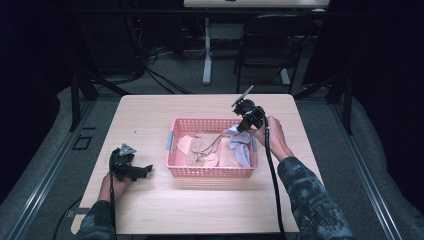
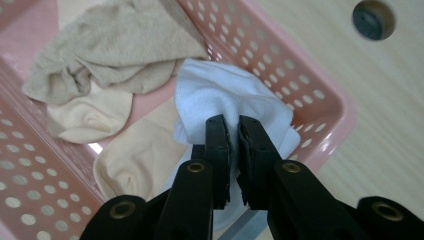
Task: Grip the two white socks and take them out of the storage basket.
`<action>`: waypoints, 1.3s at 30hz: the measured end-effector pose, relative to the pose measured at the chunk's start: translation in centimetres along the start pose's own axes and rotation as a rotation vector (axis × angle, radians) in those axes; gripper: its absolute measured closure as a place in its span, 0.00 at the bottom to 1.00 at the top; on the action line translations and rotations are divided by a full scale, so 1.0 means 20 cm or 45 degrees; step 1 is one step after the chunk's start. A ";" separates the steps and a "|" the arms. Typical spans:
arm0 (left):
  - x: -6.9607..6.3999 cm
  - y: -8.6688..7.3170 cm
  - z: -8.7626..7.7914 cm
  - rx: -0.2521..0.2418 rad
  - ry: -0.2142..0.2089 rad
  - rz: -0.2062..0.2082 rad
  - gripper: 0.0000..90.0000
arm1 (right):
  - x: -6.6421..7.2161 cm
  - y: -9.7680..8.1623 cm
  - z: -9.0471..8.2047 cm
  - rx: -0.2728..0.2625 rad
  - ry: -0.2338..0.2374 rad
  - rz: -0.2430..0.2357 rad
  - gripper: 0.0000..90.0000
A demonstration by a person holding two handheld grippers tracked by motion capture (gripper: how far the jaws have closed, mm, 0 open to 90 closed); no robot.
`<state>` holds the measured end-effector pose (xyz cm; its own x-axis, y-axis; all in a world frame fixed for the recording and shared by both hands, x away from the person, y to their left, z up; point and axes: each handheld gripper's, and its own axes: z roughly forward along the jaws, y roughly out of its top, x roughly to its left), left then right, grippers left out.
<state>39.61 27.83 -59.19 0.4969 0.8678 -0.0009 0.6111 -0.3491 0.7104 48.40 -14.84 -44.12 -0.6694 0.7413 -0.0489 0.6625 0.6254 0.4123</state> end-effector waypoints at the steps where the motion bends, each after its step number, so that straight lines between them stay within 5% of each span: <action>1: 0.00 0.00 0.00 0.000 0.000 0.000 0.00 | 0.00 0.01 -0.02 0.002 -0.004 -0.009 0.93; 39: 0.00 0.00 0.00 -0.001 -0.002 -0.005 0.00 | 0.08 0.18 -0.49 -0.136 -0.013 -0.100 0.93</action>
<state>39.60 27.81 -59.20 0.4954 0.8687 -0.0050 0.6128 -0.3454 0.7108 46.36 -13.74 -33.78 -0.7140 0.6938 -0.0940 0.5680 0.6526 0.5015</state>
